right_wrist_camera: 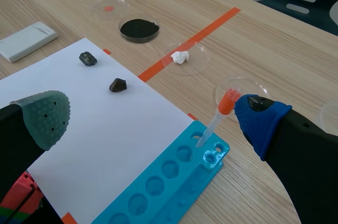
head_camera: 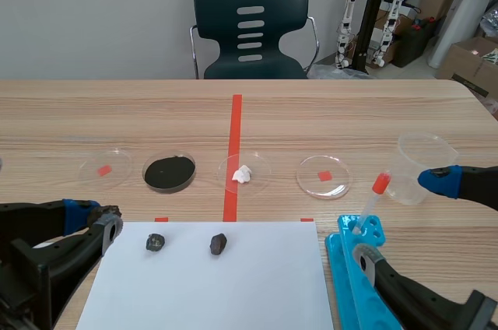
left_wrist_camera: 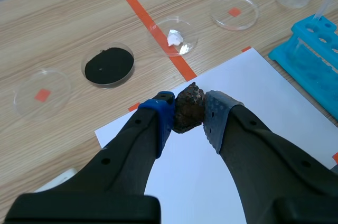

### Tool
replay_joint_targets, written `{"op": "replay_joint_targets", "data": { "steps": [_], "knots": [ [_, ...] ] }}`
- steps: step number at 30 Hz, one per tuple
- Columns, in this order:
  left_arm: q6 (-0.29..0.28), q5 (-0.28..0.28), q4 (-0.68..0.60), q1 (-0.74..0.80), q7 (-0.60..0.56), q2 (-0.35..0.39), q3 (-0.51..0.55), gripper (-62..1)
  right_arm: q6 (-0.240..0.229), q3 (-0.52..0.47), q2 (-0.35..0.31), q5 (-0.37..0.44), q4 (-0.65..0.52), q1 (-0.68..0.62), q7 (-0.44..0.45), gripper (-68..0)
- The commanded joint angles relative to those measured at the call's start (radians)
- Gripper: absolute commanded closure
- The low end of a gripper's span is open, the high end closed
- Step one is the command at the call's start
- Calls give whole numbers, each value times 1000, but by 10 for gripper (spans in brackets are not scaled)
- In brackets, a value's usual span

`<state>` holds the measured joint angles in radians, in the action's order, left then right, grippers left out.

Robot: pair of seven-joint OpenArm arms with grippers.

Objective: Put the right mineral back

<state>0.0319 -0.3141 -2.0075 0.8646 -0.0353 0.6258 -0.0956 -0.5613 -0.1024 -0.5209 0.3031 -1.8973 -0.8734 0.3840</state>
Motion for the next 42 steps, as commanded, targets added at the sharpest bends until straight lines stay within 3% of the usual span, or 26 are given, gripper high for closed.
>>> {"op": "replay_joint_targets", "data": {
  "steps": [1, 5, 10, 17, 20, 25, 29, 33, 42],
  "knots": [
    [3, -6, -21, -7, -21, -20, 5, -90, 0, 1, 0, 14, -15, 9, 15, -679],
    [1, -5, -21, -32, -5, -50, 5, -90, 0, 1, 0, 14, -15, 9, 15, -679],
    [-1, -6, -16, -191, 186, -57, -68, -90, 0, 1, 0, 14, -15, 9, 15, -679],
    [2, -6, 163, -498, 220, -58, -319, -90, 0, 1, 0, 14, -15, 9, 15, -679],
    [8, -6, 258, -639, 220, -61, -474, -90, 0, 1, 0, 14, -15, 9, 15, -679],
    [75, -6, 374, -821, 220, -101, -691, -91, 0, 1, 0, 14, -15, 9, 15, -679],
    [89, -8, 495, -929, 231, -194, -793, -91, 0, 1, 0, 14, -15, 9, 15, -679],
    [89, -6, 623, -980, 264, -306, -800, -92, 0, 1, 0, 14, -15, 9, 15, -679],
    [89, -6, 843, -1049, 236, -470, -800, -92, 0, 1, 0, 14, -15, 9, 15, -679]
  ]
}}
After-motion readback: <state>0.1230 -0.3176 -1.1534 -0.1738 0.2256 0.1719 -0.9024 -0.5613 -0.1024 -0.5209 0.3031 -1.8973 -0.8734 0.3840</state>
